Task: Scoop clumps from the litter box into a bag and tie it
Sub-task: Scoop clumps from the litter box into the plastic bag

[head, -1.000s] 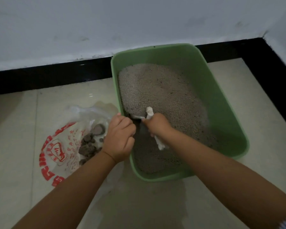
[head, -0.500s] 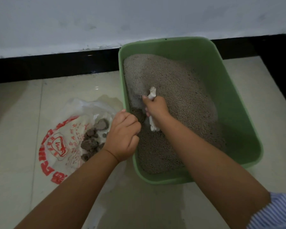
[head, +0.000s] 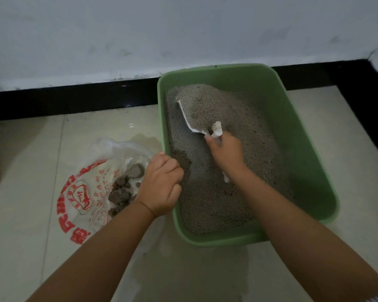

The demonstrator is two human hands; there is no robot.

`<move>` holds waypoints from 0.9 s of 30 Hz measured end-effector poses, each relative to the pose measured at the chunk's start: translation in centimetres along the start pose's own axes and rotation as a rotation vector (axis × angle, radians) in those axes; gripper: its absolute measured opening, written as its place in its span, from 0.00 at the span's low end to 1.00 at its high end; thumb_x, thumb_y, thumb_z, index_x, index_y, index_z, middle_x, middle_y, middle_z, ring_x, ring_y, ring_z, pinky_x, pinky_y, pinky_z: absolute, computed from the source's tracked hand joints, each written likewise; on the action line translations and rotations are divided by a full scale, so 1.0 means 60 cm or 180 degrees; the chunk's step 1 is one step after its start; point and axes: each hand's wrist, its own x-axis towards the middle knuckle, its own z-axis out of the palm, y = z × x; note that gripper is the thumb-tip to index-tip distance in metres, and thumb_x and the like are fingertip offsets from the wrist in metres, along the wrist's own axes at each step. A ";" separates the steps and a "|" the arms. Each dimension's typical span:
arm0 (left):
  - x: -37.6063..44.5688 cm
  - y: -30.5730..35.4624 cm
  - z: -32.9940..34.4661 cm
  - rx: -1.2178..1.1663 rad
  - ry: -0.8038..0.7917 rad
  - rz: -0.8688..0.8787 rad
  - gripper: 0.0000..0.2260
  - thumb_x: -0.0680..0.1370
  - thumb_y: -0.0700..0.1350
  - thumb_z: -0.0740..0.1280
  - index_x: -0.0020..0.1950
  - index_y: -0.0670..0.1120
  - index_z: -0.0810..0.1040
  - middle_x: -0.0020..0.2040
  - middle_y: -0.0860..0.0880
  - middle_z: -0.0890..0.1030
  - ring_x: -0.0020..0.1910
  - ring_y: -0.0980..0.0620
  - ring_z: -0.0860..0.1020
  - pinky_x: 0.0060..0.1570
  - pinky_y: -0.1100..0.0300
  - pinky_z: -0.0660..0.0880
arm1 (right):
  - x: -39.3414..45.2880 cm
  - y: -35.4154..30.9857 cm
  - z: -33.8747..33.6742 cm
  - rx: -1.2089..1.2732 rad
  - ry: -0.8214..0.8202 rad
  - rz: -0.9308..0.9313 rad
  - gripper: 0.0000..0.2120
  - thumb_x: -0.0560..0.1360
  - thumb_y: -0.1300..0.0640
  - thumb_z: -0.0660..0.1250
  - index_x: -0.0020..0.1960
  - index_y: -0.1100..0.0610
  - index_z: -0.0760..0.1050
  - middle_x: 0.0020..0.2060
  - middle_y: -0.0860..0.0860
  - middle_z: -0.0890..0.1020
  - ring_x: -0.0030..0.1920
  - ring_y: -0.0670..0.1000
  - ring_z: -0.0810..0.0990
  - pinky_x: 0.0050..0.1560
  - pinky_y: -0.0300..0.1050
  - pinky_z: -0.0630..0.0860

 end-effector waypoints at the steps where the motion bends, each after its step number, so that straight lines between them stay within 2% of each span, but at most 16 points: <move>1: 0.000 0.000 0.000 0.0008 0.0002 0.0001 0.11 0.67 0.42 0.53 0.29 0.38 0.70 0.30 0.41 0.71 0.39 0.48 0.62 0.53 0.54 0.62 | -0.002 0.003 -0.009 -0.0071 0.0037 -0.0055 0.15 0.78 0.53 0.61 0.51 0.66 0.75 0.40 0.55 0.75 0.42 0.52 0.73 0.32 0.41 0.57; 3: 0.000 0.001 0.000 0.0026 0.0009 -0.0002 0.12 0.67 0.41 0.53 0.29 0.38 0.70 0.30 0.41 0.71 0.39 0.48 0.62 0.53 0.54 0.62 | -0.012 0.010 -0.024 0.0024 0.0074 -0.0112 0.12 0.78 0.53 0.61 0.48 0.63 0.74 0.38 0.52 0.74 0.40 0.51 0.72 0.31 0.41 0.59; 6: 0.000 0.003 -0.001 0.0073 0.0014 0.0022 0.11 0.67 0.41 0.52 0.29 0.38 0.70 0.30 0.41 0.70 0.38 0.48 0.62 0.53 0.53 0.62 | -0.030 0.014 -0.041 0.0223 0.0036 -0.0044 0.09 0.78 0.54 0.61 0.42 0.58 0.69 0.30 0.46 0.69 0.34 0.46 0.69 0.29 0.32 0.61; 9: 0.000 0.001 -0.002 0.0124 -0.0001 0.0055 0.11 0.67 0.41 0.53 0.29 0.39 0.70 0.30 0.42 0.70 0.38 0.48 0.62 0.53 0.53 0.63 | -0.043 0.020 -0.054 -0.0006 -0.0080 -0.0103 0.11 0.78 0.54 0.61 0.40 0.59 0.68 0.28 0.46 0.67 0.30 0.42 0.65 0.29 0.35 0.60; 11: 0.000 0.001 -0.003 0.0164 -0.0017 0.0074 0.12 0.67 0.41 0.53 0.28 0.38 0.70 0.30 0.42 0.71 0.38 0.48 0.62 0.52 0.54 0.62 | -0.053 0.026 -0.069 -0.0082 -0.0046 -0.0049 0.10 0.78 0.54 0.61 0.41 0.60 0.70 0.31 0.49 0.71 0.32 0.46 0.69 0.30 0.41 0.60; 14: 0.000 0.003 -0.004 0.0231 -0.0035 0.0083 0.11 0.67 0.41 0.53 0.28 0.38 0.70 0.29 0.42 0.71 0.38 0.48 0.62 0.50 0.54 0.62 | -0.060 0.040 -0.089 -0.0512 -0.0053 0.0018 0.14 0.78 0.53 0.61 0.51 0.65 0.75 0.43 0.59 0.79 0.45 0.56 0.77 0.37 0.40 0.62; 16: -0.001 0.003 -0.004 0.0270 -0.0051 0.0077 0.11 0.67 0.41 0.53 0.28 0.38 0.69 0.29 0.42 0.71 0.38 0.48 0.62 0.49 0.54 0.62 | -0.069 0.048 -0.100 -0.0760 -0.0156 0.0018 0.16 0.78 0.52 0.61 0.54 0.66 0.74 0.50 0.62 0.80 0.51 0.58 0.78 0.42 0.42 0.67; 22: 0.000 0.003 -0.005 0.0328 -0.0102 0.0074 0.11 0.67 0.41 0.53 0.28 0.39 0.69 0.29 0.42 0.70 0.37 0.48 0.61 0.47 0.53 0.63 | -0.097 0.065 -0.133 -0.0702 -0.0139 0.0106 0.16 0.77 0.55 0.61 0.54 0.68 0.75 0.50 0.64 0.80 0.53 0.60 0.77 0.46 0.45 0.68; 27: -0.001 0.004 -0.006 0.0367 -0.0132 0.0040 0.11 0.67 0.42 0.53 0.28 0.39 0.69 0.29 0.42 0.70 0.37 0.48 0.61 0.43 0.52 0.62 | -0.105 0.062 -0.147 -0.0640 -0.0058 0.0098 0.16 0.77 0.55 0.62 0.53 0.68 0.75 0.43 0.61 0.78 0.46 0.56 0.76 0.43 0.42 0.66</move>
